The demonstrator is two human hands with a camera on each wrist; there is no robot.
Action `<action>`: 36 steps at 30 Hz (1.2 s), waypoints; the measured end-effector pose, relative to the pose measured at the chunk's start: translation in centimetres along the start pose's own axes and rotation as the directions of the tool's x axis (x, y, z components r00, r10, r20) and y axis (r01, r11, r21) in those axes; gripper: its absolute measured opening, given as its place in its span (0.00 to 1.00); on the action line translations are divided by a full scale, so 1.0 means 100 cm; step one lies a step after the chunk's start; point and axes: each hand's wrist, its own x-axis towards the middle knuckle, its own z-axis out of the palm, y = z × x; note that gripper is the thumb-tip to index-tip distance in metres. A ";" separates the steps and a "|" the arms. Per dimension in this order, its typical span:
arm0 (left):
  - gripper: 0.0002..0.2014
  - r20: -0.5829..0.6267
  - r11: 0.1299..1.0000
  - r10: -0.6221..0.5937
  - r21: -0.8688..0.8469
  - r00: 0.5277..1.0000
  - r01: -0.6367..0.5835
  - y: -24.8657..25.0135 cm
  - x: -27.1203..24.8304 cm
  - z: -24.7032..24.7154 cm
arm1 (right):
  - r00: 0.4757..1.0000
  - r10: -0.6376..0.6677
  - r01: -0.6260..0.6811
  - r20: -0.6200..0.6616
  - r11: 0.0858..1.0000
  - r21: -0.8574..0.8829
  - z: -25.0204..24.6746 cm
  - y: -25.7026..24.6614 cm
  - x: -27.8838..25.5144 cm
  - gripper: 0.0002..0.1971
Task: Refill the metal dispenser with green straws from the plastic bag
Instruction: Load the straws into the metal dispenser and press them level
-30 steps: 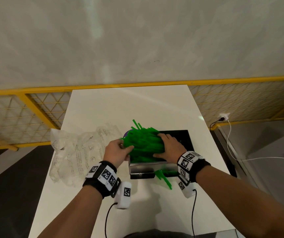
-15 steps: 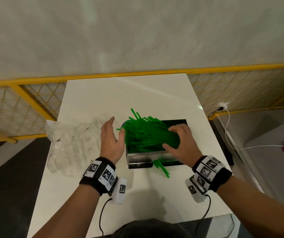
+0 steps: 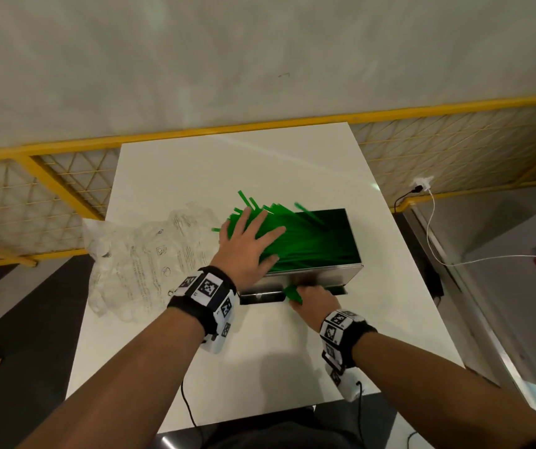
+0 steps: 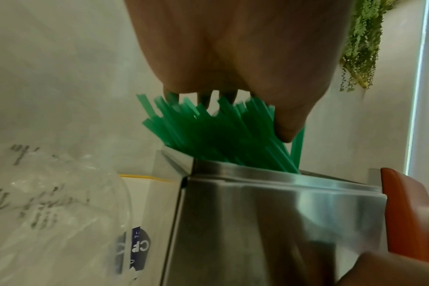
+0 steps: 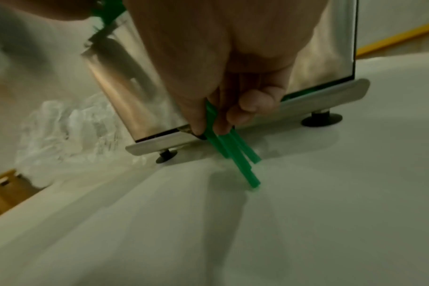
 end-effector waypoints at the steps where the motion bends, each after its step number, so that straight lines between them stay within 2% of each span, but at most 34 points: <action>1: 0.28 -0.019 1.000 -0.003 -0.009 1.000 0.003 0.001 -0.001 -0.001 | 1.000 0.023 -0.023 -0.004 1.000 0.011 0.001 -0.002 0.002 0.18; 6: 0.31 -0.010 1.000 -0.015 -0.017 1.000 0.015 -0.001 -0.007 0.001 | 0.996 0.090 -0.090 -0.002 0.996 0.001 0.004 -0.008 0.007 0.20; 10: 0.31 -0.013 1.000 -0.022 -0.016 1.000 0.022 -0.002 -0.009 0.005 | 0.992 0.122 -0.122 0.015 0.992 0.014 0.003 -0.008 0.007 0.15; 14: 0.36 -0.044 0.999 -0.023 -0.043 0.999 0.021 0.000 -0.009 0.007 | 0.997 0.071 -0.072 0.019 0.997 0.027 0.002 -0.002 0.000 0.14; 18: 0.36 -0.025 0.998 -0.031 -0.048 0.999 0.030 0.003 -0.010 0.006 | 1.000 -0.008 0.008 0.015 1.000 -0.004 0.007 0.010 -0.004 0.16; 20: 0.35 -0.058 0.999 -0.036 -0.031 0.998 0.034 0.007 -0.012 0.002 | 0.999 -0.024 0.025 0.037 0.999 -0.032 0.009 0.013 -0.005 0.18; 22: 0.32 -0.142 1.000 0.025 0.002 0.990 -0.025 0.018 -0.013 -0.004 | 0.998 -0.023 0.028 0.066 0.997 -0.073 0.009 0.013 -0.007 0.20; 23: 0.30 -0.162 0.995 0.098 0.025 0.982 -0.095 0.027 -0.013 -0.007 | 0.997 -0.021 0.027 0.072 0.996 -0.087 0.009 0.013 -0.008 0.21; 24: 0.29 -0.143 0.983 0.183 0.057 0.973 -0.176 0.036 -0.013 -0.009 | 0.997 -0.014 0.021 0.075 0.995 -0.096 0.009 0.012 -0.008 0.21; 26: 0.27 -0.003 0.946 0.304 0.117 0.953 -0.302 0.053 -0.011 -0.009 | 0.997 0.018 -0.008 0.079 0.993 -0.118 0.010 0.011 -0.011 0.21; 28: 0.24 0.148 0.927 0.309 0.175 0.939 -0.333 0.058 -0.009 -0.005 | 0.993 0.051 -0.035 0.110 0.989 -0.142 0.011 0.012 -0.017 0.20; 29: 0.21 0.186 0.925 0.291 0.195 0.938 -0.326 0.057 -0.008 -0.003 | 0.990 0.057 -0.039 0.132 0.990 -0.134 0.012 0.014 -0.021 0.20; 32: 0.15 0.183 0.945 0.239 0.182 0.953 -0.272 0.050 -0.007 -0.001 | 0.982 0.044 -0.036 0.181 0.998 -0.043 0.012 0.026 -0.030 0.19; 36: 0.16 0.100 0.975 0.145 0.153 0.984 -0.160 0.034 -0.004 -0.002 | 0.977 0.039 -0.041 0.209 0.999 0.006 0.005 0.036 -0.034 0.18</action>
